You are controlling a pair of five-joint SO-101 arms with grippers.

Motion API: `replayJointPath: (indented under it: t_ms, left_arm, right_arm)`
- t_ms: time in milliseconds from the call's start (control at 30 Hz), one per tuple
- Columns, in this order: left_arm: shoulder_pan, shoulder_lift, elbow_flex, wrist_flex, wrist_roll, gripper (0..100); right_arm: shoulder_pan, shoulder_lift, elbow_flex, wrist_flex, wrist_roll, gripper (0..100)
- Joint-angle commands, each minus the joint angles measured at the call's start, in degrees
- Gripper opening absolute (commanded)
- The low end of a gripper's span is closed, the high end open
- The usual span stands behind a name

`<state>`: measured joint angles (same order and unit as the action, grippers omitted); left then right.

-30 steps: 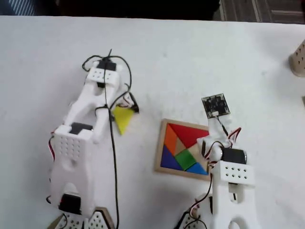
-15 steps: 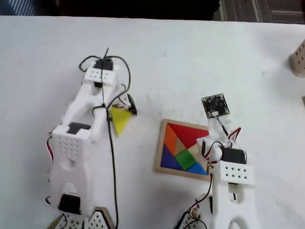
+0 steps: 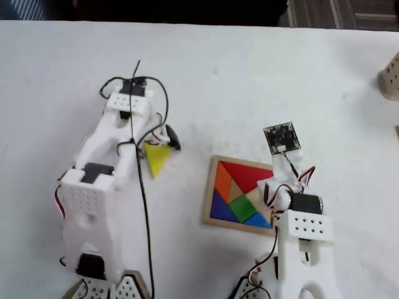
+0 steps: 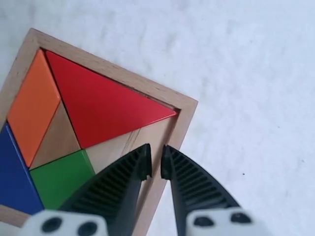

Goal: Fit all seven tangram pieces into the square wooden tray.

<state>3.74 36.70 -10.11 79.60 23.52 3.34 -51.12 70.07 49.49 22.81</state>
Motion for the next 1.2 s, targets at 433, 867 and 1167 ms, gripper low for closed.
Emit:
replayJointPath:
  t_ms: [433, 867, 1167]
  left_arm:
    - [-2.77, -2.42, 1.23, -3.34, 0.53, 30]
    - [-3.12, -2.77, 1.14, -4.13, 0.0, 10]
    - [-6.9, -3.03, -1.23, -3.78, 0.0, 11]
  right_arm:
    - [-0.4, -1.45, 0.53, -1.36, 1.23, 4.8]
    - [-0.75, -1.1, 0.53, -1.45, 1.23, 4.9]
    - [-1.89, -1.01, 0.62, -1.45, 1.23, 4.9]
